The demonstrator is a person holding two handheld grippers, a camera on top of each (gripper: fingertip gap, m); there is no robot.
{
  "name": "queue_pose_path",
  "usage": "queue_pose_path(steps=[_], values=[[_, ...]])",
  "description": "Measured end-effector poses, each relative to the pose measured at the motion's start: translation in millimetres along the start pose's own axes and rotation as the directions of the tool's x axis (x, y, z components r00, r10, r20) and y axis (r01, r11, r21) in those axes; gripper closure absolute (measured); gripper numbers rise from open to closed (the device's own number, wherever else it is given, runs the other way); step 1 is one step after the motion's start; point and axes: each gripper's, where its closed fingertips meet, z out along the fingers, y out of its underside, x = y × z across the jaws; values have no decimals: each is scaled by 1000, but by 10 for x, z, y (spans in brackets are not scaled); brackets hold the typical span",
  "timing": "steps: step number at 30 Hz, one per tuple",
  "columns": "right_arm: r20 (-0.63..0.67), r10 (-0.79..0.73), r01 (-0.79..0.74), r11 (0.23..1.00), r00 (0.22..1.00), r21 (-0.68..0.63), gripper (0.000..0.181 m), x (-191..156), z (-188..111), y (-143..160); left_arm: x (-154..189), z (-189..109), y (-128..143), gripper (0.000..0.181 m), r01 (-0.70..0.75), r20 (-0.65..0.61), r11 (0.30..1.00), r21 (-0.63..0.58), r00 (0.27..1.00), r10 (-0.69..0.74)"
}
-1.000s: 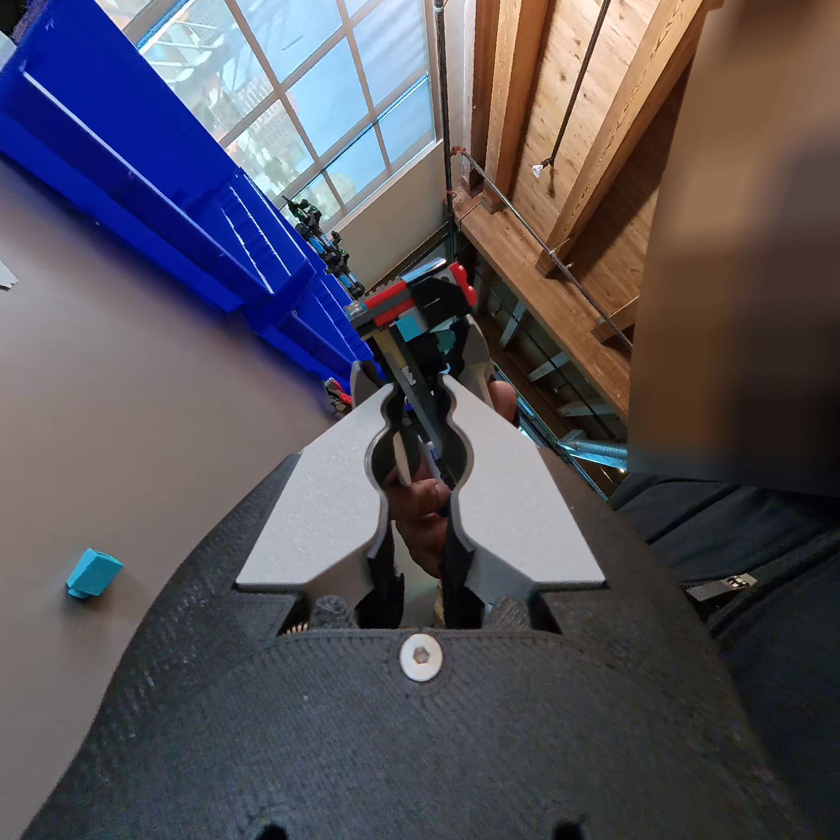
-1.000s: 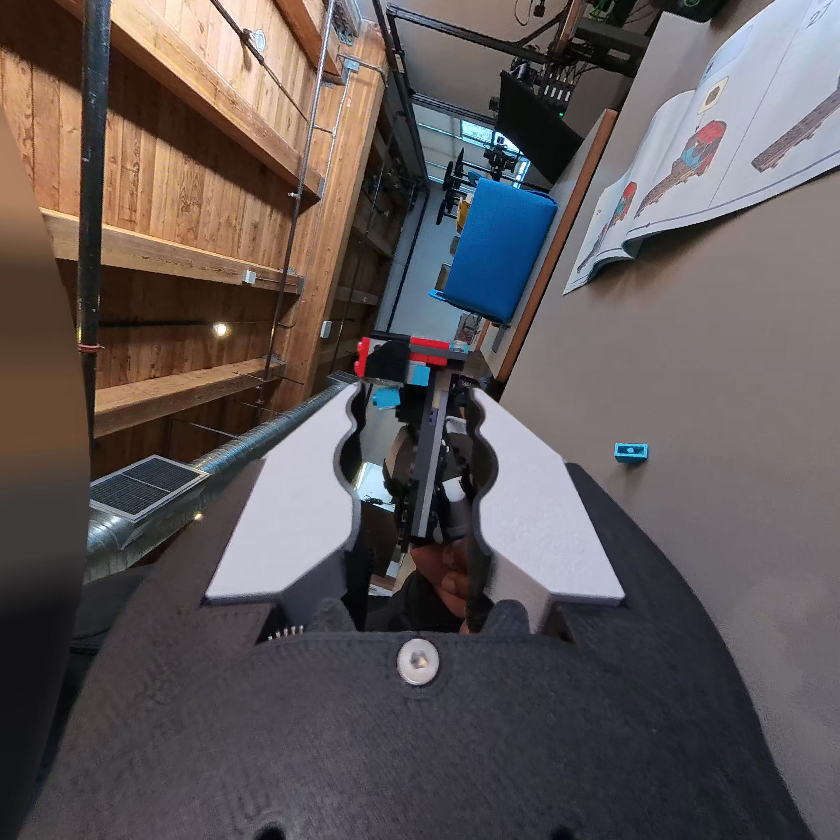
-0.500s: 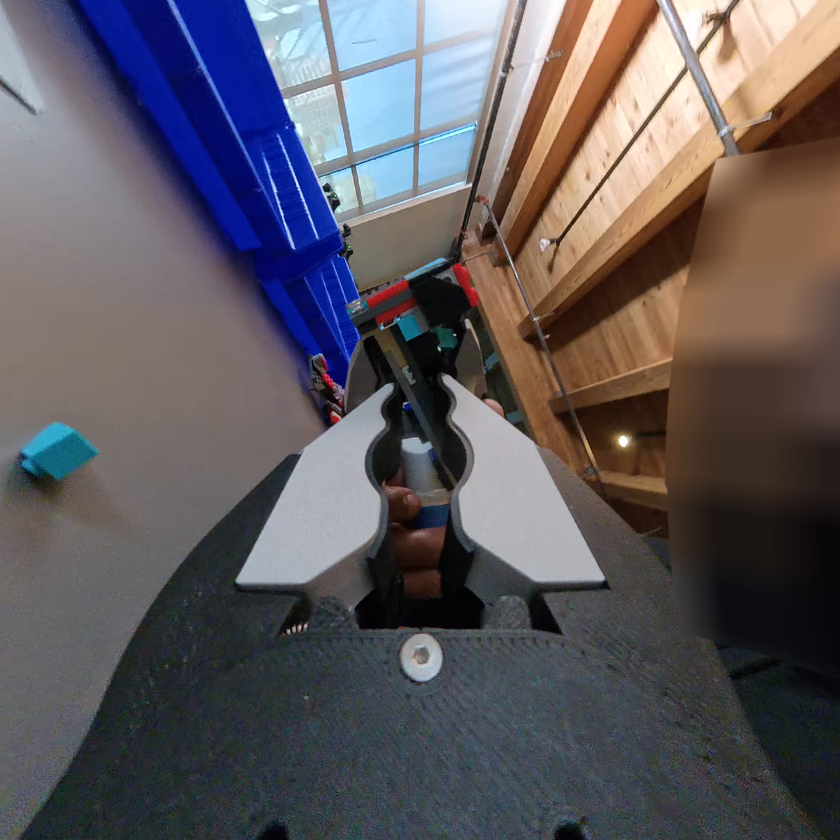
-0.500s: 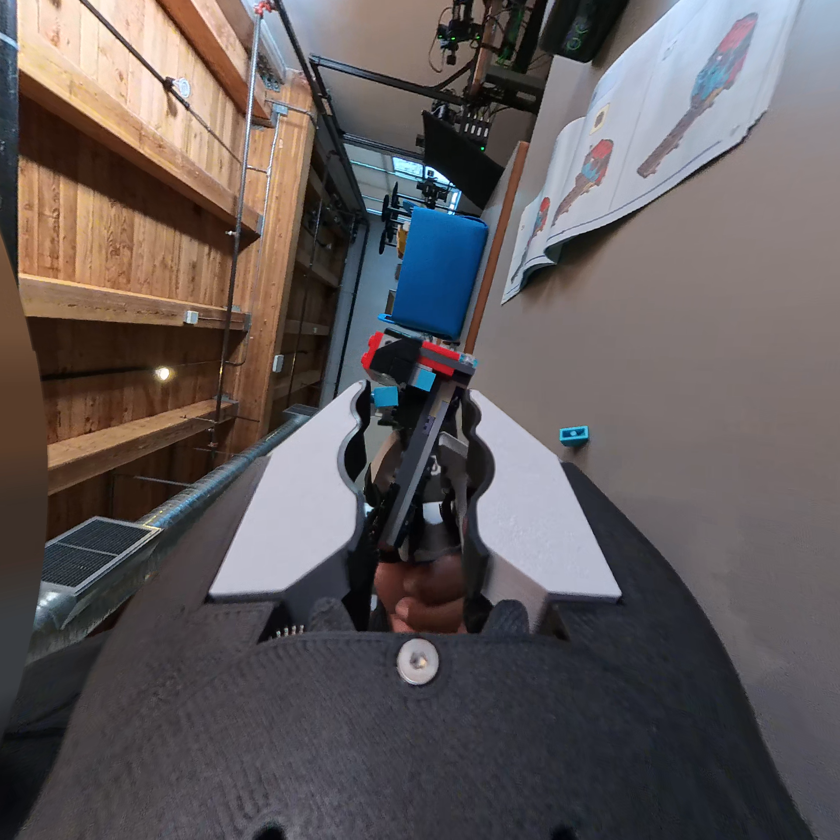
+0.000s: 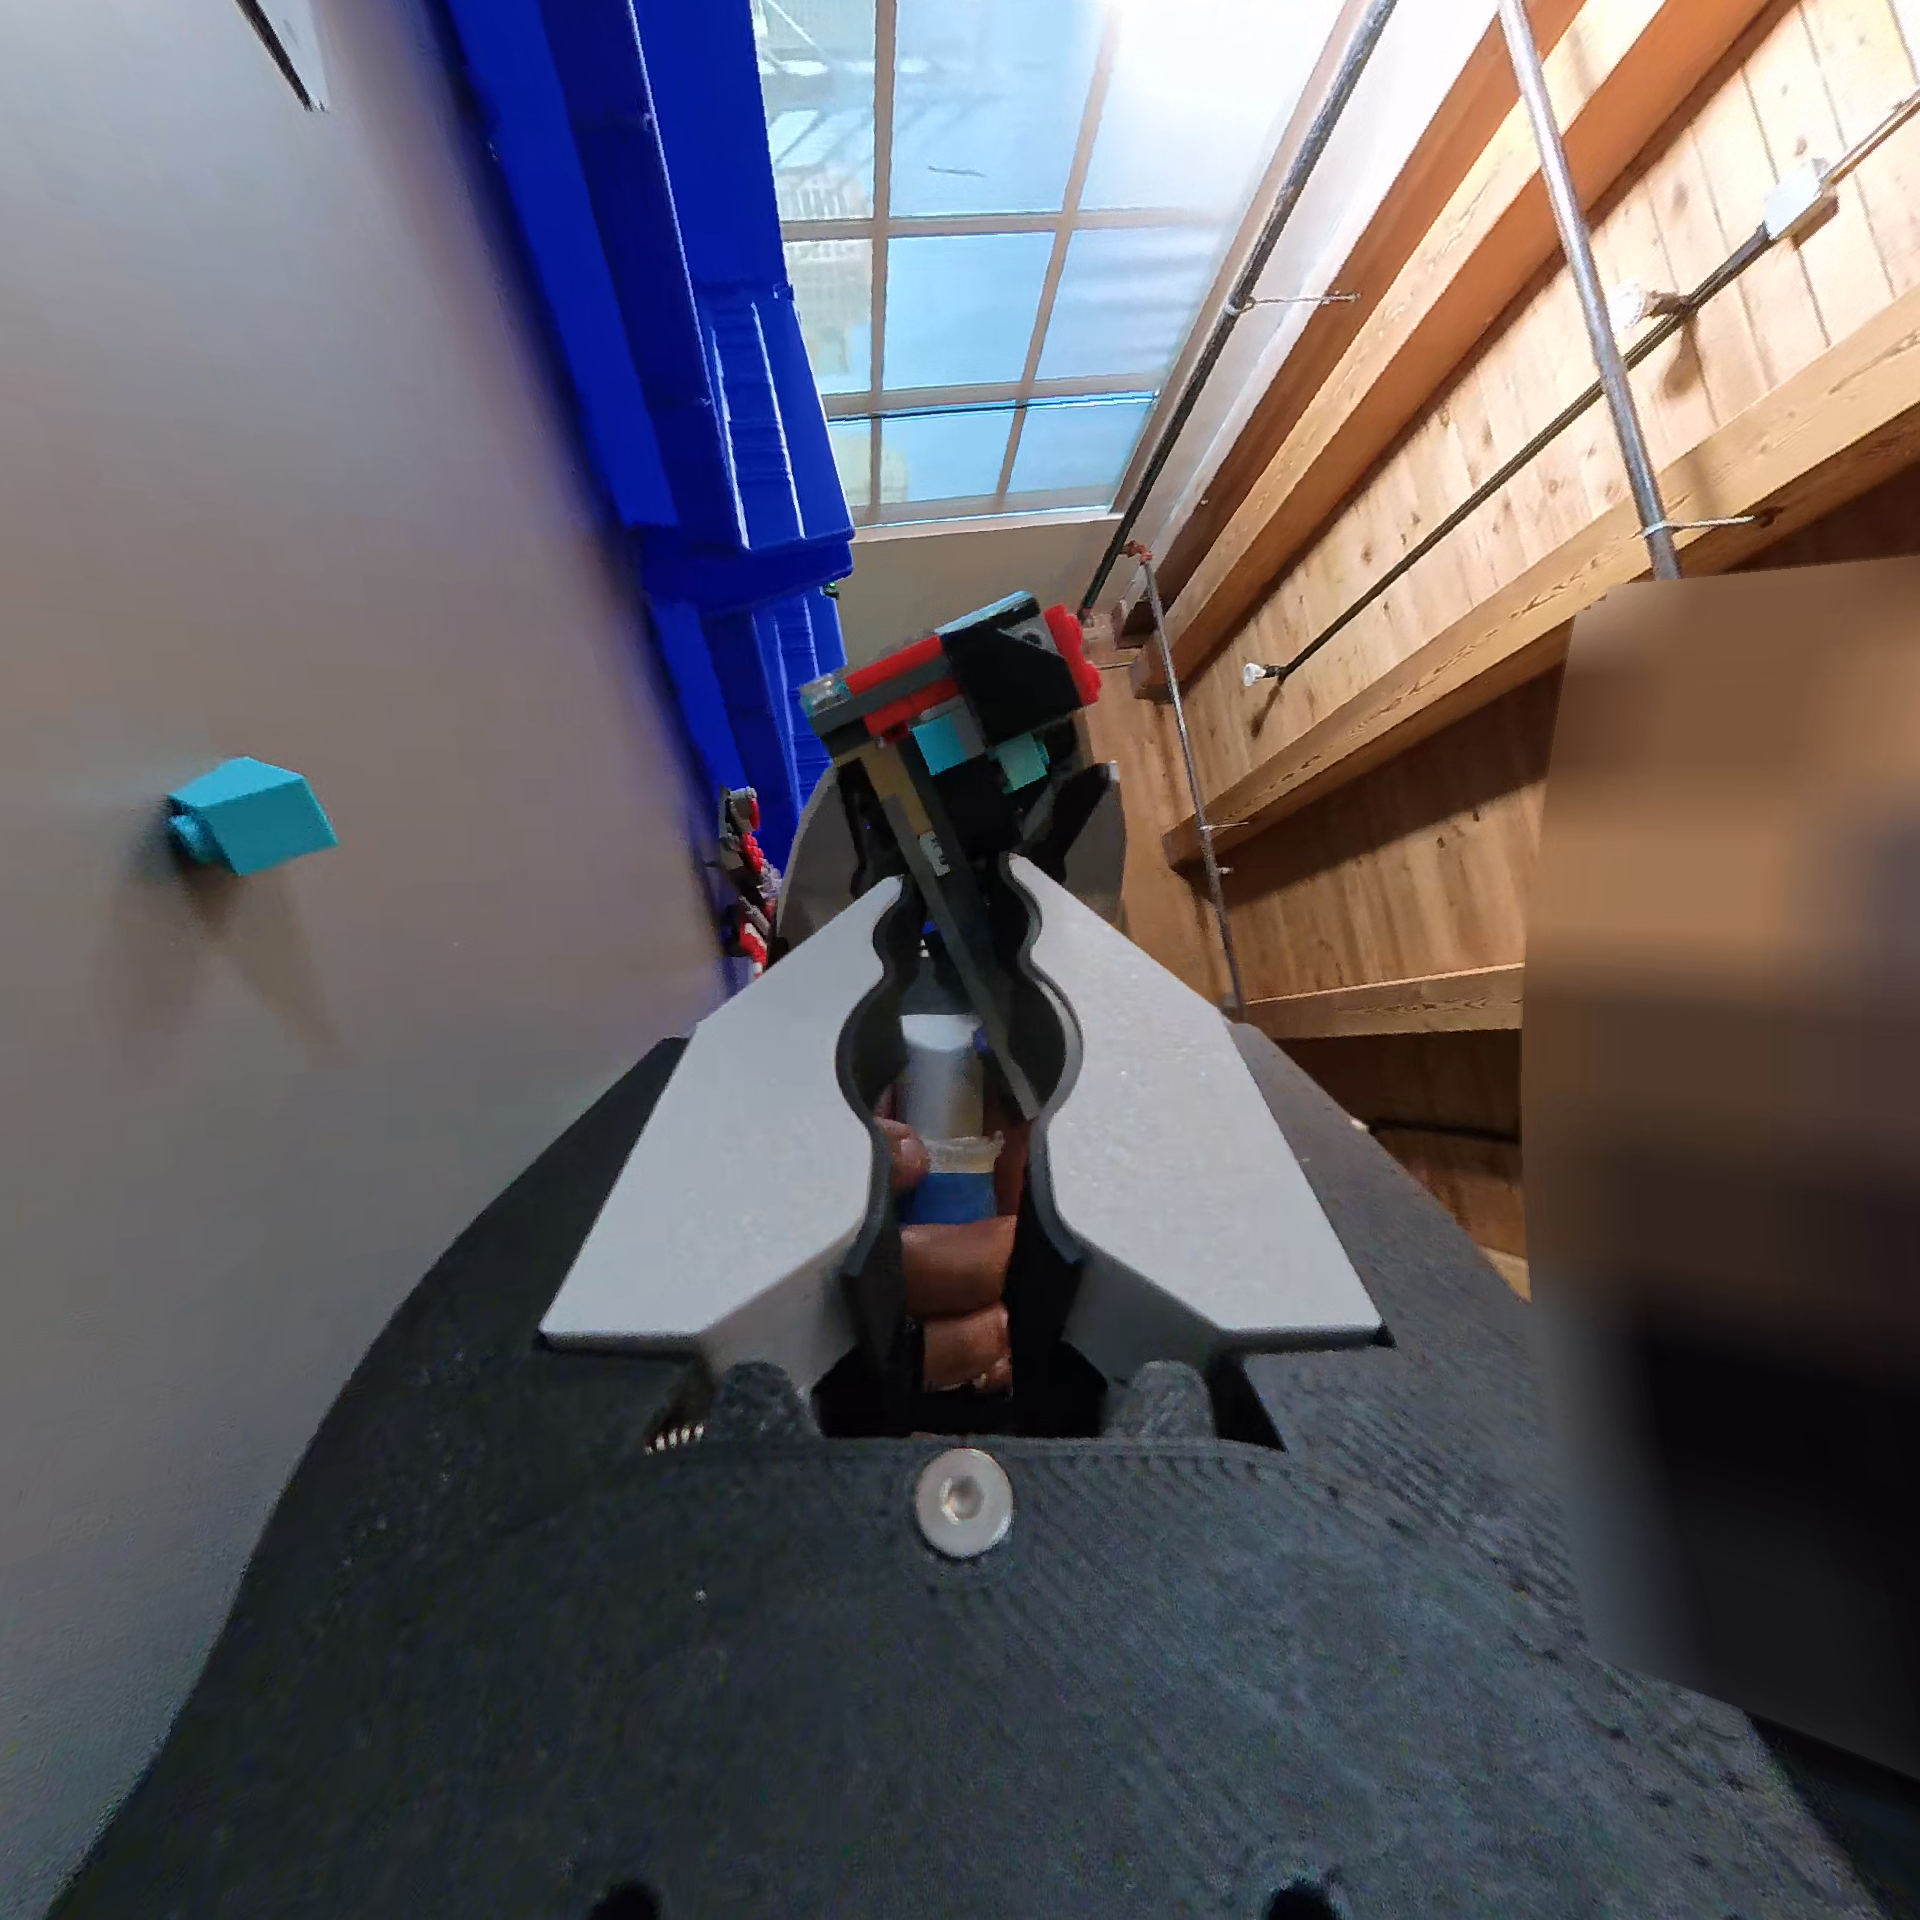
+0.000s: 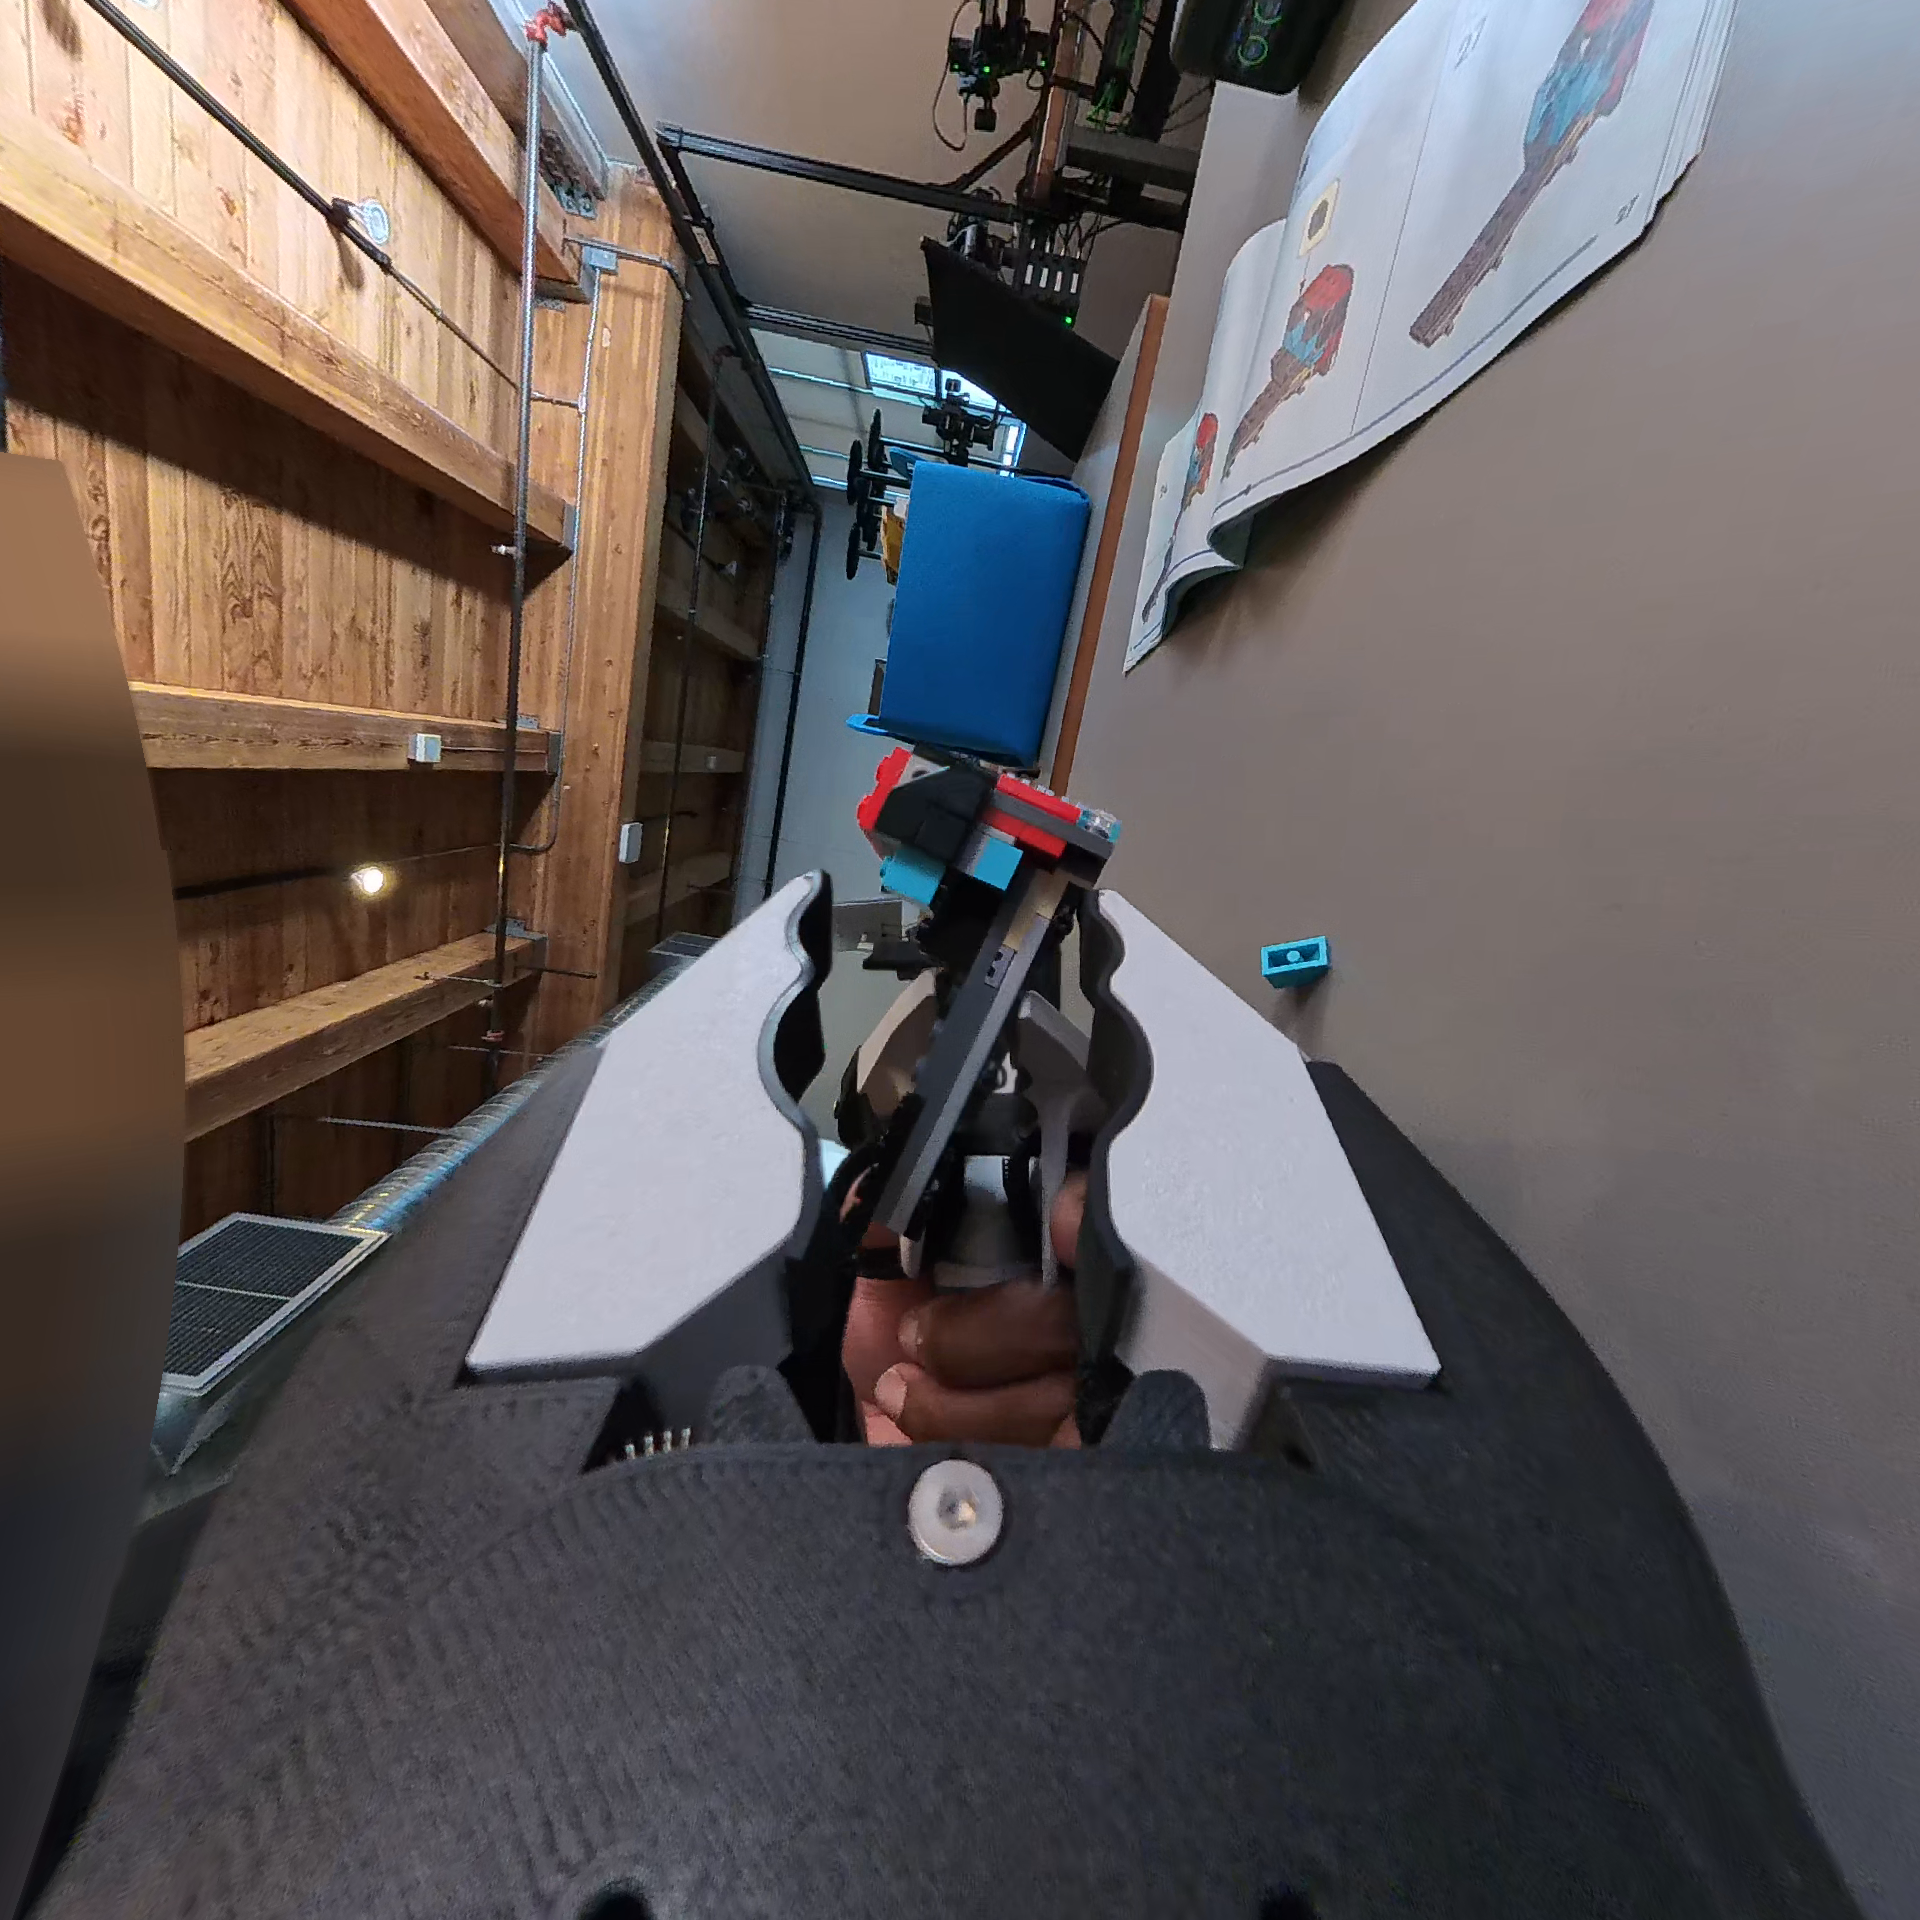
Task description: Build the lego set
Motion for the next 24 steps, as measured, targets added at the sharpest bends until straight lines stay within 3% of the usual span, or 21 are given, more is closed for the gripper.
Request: queue_pose_path(steps=[10, 24], values=[[16, 10, -10, 1000, 1000, 7, 143, -21, -20, 0, 20, -12, 26, 167, -195, 59, 981, -21, 979, 196], [37, 3, -4, 1000, 999, 15, 146, -61, -67, 25, 62, -20, 80, 167, -260, 55, 965, -38, 963, 262]])
